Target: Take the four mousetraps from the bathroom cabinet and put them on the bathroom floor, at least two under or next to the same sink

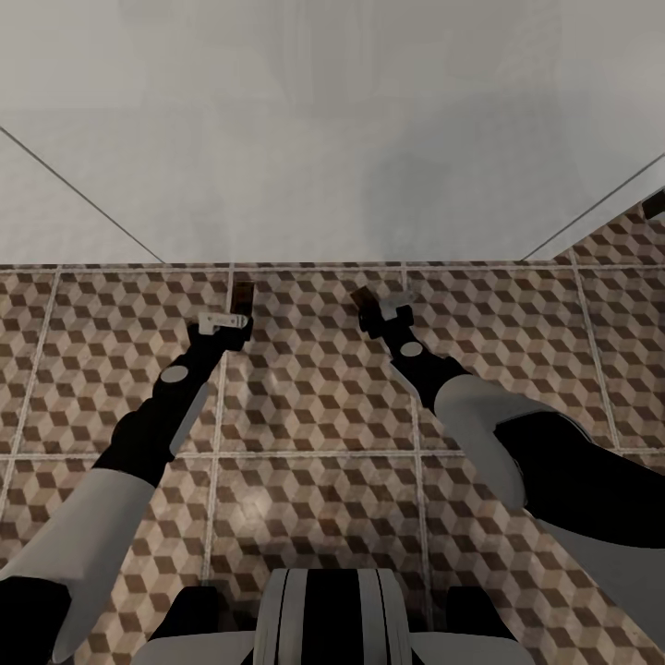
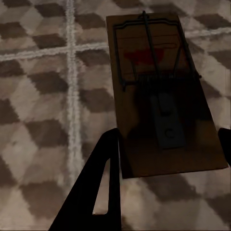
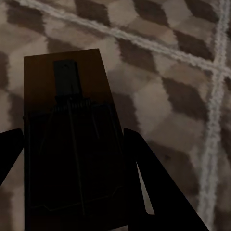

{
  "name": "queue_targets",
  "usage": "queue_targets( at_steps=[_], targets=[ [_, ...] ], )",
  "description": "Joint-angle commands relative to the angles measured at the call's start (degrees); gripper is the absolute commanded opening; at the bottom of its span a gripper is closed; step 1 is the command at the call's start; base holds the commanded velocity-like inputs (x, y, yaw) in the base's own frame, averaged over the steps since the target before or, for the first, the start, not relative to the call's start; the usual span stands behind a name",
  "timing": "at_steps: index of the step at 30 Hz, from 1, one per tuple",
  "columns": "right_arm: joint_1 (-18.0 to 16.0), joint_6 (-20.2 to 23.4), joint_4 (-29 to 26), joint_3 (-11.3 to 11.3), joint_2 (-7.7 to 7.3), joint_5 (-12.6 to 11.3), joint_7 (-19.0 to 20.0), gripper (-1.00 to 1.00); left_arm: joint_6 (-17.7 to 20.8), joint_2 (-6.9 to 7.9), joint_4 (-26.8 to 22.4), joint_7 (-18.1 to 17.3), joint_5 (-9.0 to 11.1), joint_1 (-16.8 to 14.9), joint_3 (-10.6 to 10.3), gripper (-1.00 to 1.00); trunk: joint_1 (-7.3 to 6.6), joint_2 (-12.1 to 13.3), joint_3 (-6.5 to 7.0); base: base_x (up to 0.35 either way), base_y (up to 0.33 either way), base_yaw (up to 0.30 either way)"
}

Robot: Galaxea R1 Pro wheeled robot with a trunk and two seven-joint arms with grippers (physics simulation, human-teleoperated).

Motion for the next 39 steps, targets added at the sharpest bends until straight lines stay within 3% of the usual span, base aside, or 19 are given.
queue_targets(
  at_steps=[1, 13, 31, 39],
  targets=[
    [0.0, -0.1, 0.1, 0.1, 0.02, 0.5, -0.5, -1.0, 0.3, 0.05, 0.6, 0.2, 0.5, 0.0, -0.2, -1.0, -0.01, 0.0, -0.03, 0.0, 0.0, 0.0],
    [0.0, -0.3, 0.1, 0.2, 0.02, 0.4, -0.4, -1.0, -0.2, -1.15, 7.7, 0.0, 0.5, 0.3, -0.2, -1.0, -0.01, 0.0, -0.03, 0.0, 0.0, 0.0],
    [0.0, -0.7, 1.1, 0.2, 0.16, 0.4, -0.4, -1.0, -0.2, -2.47, 8.8, 0.1, 0.4, 0.3, 0.0, -1.0, -0.01, 0.0, -0.03, 0.0, 0.0, 0.0],
    [0.0, -1.2, 1.1, 0.2, 0.32, 0.4, -0.4, -1.0, 3.0, -3.91, 10.1, 0.2, 0.5, 0.3, 0.5, -1.0, -0.01, 0.0, -0.03, 0.0, 0.0, 0.0]
  ],
)
